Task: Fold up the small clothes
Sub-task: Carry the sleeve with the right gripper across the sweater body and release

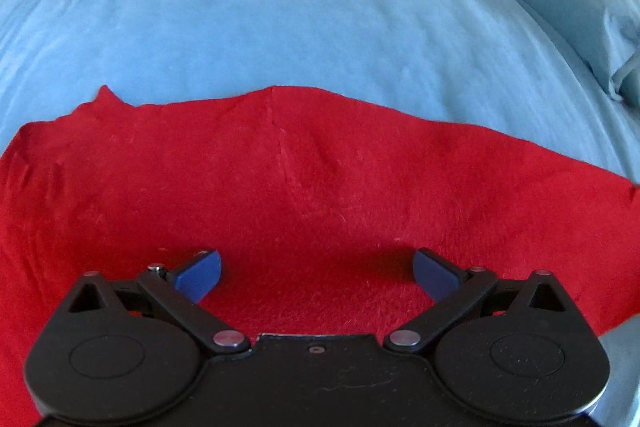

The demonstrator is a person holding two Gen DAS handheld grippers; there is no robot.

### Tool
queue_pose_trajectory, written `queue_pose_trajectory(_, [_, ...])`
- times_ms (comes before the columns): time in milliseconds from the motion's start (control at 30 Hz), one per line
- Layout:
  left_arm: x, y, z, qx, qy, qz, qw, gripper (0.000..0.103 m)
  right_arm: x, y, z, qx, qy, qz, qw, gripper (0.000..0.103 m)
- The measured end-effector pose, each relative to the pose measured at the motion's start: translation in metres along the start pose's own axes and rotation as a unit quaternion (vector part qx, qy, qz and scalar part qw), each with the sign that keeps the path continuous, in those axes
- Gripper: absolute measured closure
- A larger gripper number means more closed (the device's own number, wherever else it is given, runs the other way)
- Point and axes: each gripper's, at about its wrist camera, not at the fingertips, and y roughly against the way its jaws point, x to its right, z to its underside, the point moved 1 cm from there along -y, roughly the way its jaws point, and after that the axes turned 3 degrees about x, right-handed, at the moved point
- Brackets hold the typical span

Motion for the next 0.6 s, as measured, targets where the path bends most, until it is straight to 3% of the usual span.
queue_pose_trajectory(33, [-0.001,-0.001,-0.003,-0.005,-0.005,0.002,1.0000,0.000,-0.002,0.001,-0.003,-0.004,0.001,-0.004,1.000,0.080])
queue_pose_trajectory(167, [-0.011,0.009,-0.009,-0.015,-0.008,0.013,0.9998,0.000,-0.019,0.025,-0.020,0.016,0.007,-0.040,0.999,0.081])
queue_pose_trajectory(267, [-0.033,0.032,-0.014,0.008,0.017,0.030,0.9994,0.000,-0.053,0.055,-0.034,0.036,0.041,-0.099,0.994,0.081])
queue_pose_trajectory(367, [-0.060,0.057,-0.023,0.033,0.027,0.017,0.9989,0.000,-0.105,0.095,-0.039,0.058,0.091,-0.182,0.977,0.081])
queue_pose_trajectory(467, [-0.096,0.082,-0.023,0.044,0.035,0.013,0.9983,0.000,-0.169,0.138,-0.021,0.071,0.157,-0.284,0.943,0.081])
queue_pose_trajectory(533, [-0.123,0.095,-0.014,0.042,0.043,0.008,0.9982,0.000,-0.212,0.167,0.007,0.078,0.217,-0.346,0.909,0.081])
queue_pose_trajectory(600, [-0.146,0.106,-0.002,0.047,0.048,-0.024,0.9974,0.000,-0.250,0.185,0.048,0.071,0.283,-0.388,0.875,0.081])
